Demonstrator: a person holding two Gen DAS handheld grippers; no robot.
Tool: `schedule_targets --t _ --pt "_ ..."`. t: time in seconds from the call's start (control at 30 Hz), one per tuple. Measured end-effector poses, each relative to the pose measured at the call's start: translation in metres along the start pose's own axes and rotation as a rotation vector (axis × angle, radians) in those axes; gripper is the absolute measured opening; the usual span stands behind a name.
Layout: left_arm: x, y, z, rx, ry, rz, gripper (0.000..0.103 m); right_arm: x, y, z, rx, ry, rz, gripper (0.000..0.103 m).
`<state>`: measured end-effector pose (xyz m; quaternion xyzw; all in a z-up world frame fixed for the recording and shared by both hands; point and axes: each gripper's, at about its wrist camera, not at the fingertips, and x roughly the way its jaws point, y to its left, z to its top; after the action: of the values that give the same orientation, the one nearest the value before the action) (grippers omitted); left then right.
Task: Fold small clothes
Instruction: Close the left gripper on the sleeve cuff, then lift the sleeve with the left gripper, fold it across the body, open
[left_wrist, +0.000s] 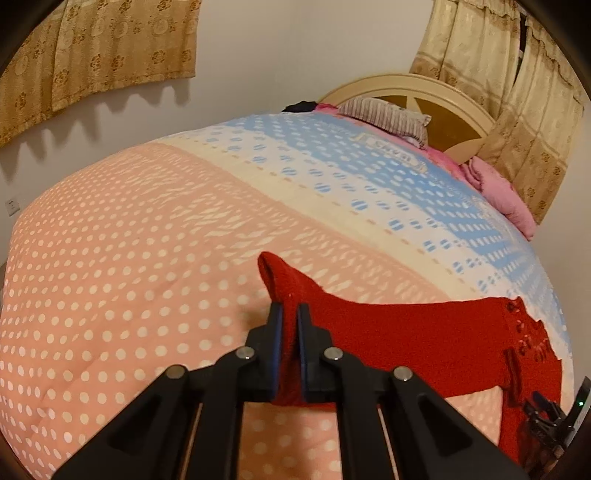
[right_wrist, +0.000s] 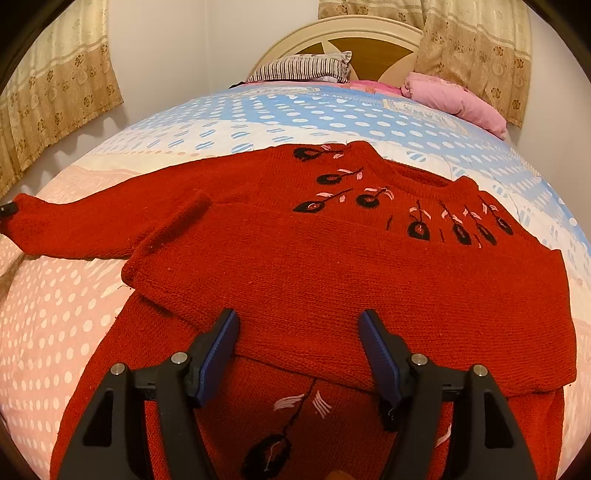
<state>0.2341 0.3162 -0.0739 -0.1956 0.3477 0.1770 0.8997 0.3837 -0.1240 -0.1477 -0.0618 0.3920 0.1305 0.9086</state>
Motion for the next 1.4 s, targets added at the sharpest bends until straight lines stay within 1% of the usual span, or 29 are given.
schedule_targets --t 0.07,0.17,0.27,0.4,0.53,0.67,0.77,1.07,1.3,1.4 --pt "-0.004 -0.006 0.003 -0.005 0.001 -0.017 0.007 -0.001 -0.003 0.001 0.010 0.004 0.014 0.070" --pt "-0.011 -0.016 0.009 -0.017 0.010 -0.057 0.007 -0.008 -0.011 0.004 0.043 0.012 0.056 0.070" --pt "-0.024 -0.031 0.016 -0.005 -0.006 -0.092 0.007 -0.032 -0.023 0.006 0.062 -0.028 0.026 0.070" --pt "-0.037 -0.052 0.025 0.001 -0.016 -0.135 0.007 -0.063 -0.043 0.000 0.077 -0.040 0.025 0.070" --pt "-0.047 -0.070 0.030 -0.008 -0.018 -0.154 0.007 -0.084 -0.064 -0.017 0.084 -0.028 0.006 0.070" --pt "-0.052 -0.091 0.033 -0.012 -0.008 -0.188 0.007 -0.101 -0.086 -0.038 0.124 -0.021 0.004 0.070" --pt "-0.058 -0.110 0.034 -0.002 -0.015 -0.208 0.007 -0.110 -0.095 -0.052 0.131 -0.019 -0.007 0.070" --pt "-0.078 -0.167 0.043 -0.005 -0.031 -0.290 0.007 -0.130 -0.102 -0.089 0.106 -0.005 0.016 0.071" --pt "-0.097 -0.228 0.049 0.013 -0.068 -0.360 0.007 -0.134 -0.107 -0.109 0.110 -0.002 0.020 0.071" --pt "-0.100 -0.252 0.048 0.029 -0.069 -0.386 0.007 -0.133 -0.112 -0.118 0.122 0.001 0.018 0.071"
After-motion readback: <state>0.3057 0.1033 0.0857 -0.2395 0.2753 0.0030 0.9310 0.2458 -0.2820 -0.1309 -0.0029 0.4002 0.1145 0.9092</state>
